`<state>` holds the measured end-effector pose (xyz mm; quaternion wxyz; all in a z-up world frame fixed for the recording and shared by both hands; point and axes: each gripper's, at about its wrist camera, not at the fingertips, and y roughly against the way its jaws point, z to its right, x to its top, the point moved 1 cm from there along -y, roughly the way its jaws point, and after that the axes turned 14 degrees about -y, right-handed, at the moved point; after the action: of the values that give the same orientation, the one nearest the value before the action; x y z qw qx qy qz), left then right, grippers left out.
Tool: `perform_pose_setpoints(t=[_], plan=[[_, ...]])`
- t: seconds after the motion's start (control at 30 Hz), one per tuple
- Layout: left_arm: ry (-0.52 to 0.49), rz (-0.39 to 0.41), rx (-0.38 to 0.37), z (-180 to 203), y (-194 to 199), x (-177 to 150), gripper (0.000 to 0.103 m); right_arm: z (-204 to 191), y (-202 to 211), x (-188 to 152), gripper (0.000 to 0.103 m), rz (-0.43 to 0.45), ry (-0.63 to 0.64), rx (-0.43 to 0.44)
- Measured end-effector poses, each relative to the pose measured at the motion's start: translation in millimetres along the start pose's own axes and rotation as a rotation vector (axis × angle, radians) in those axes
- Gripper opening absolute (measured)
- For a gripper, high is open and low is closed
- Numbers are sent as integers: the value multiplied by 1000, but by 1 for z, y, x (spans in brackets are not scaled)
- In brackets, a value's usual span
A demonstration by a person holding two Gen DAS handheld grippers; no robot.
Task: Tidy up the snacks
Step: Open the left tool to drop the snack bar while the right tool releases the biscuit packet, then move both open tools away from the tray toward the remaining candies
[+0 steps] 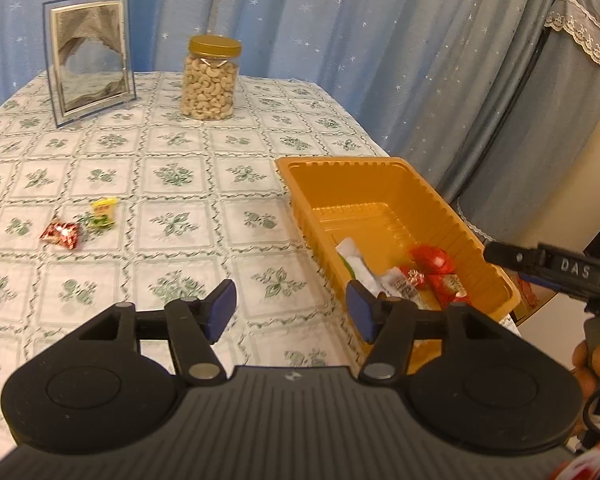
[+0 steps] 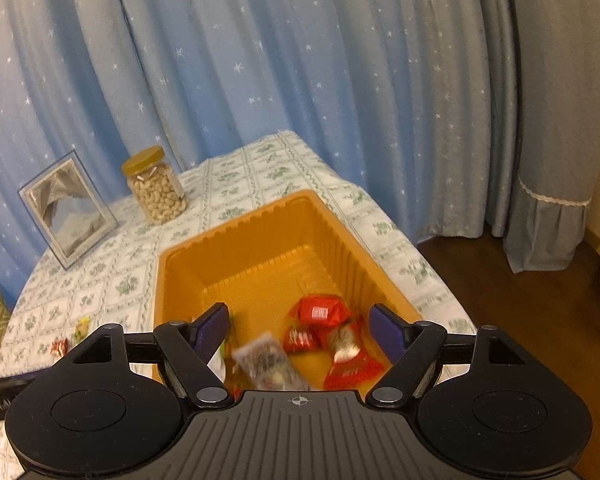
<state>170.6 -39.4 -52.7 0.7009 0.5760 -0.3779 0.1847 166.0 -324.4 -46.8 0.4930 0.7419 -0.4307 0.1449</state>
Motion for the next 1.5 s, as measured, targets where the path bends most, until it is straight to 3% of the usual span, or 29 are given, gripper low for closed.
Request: perform_pose_setpoints(t=[0.4, 0.8, 1.13, 1.5], plan=[[-3, 12, 48, -3, 59, -24, 64, -16, 50, -51, 77, -41, 19, 6], [-18, 16, 116, -12, 103, -44, 73, -48, 73, -76, 77, -68, 95, 44], [8, 14, 172, -33, 118, -52, 76, -67, 73, -87, 77, -88, 127, 77], [33, 12, 184, -45, 123, -60, 76, -79, 70, -96, 77, -102, 149, 92]])
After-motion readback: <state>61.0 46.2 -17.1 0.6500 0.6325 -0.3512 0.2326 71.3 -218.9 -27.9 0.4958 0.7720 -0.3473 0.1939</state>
